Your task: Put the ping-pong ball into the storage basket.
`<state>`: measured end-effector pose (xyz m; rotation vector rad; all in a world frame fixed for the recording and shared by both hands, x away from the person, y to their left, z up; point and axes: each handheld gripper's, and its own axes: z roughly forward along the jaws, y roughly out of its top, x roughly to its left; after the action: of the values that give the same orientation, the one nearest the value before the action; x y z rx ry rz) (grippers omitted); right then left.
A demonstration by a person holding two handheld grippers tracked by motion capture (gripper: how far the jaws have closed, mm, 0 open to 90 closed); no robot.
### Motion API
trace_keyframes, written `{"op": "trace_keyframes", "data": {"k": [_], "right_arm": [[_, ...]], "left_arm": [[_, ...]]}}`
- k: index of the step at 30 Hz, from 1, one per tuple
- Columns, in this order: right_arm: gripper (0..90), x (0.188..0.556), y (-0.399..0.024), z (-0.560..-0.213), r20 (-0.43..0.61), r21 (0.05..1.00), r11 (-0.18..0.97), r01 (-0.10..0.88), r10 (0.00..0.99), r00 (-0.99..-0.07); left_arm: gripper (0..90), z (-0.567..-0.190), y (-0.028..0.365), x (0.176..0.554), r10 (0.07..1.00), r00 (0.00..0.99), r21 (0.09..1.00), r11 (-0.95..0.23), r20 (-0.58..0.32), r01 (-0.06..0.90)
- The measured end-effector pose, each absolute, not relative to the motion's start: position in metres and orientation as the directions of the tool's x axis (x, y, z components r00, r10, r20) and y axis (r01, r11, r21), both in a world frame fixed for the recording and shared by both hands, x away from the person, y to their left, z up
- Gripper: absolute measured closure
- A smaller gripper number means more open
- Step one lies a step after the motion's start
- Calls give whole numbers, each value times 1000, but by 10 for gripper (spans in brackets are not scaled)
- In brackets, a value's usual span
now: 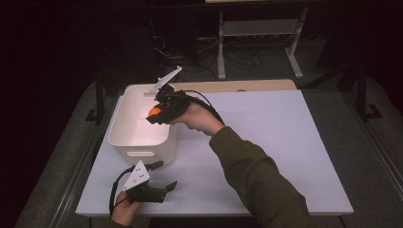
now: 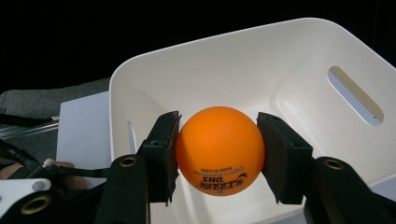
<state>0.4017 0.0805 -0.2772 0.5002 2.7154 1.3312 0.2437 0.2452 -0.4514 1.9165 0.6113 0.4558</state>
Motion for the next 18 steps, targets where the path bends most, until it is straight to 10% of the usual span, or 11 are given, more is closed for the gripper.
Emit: {"op": "trace_keyframes", "data": {"k": [18], "right_arm": [[496, 406, 113, -290, 78, 764, 595, 250, 298, -951]], "left_arm": [[141, -451, 245, 244, 598, 800, 916, -344, 46, 205]]}}
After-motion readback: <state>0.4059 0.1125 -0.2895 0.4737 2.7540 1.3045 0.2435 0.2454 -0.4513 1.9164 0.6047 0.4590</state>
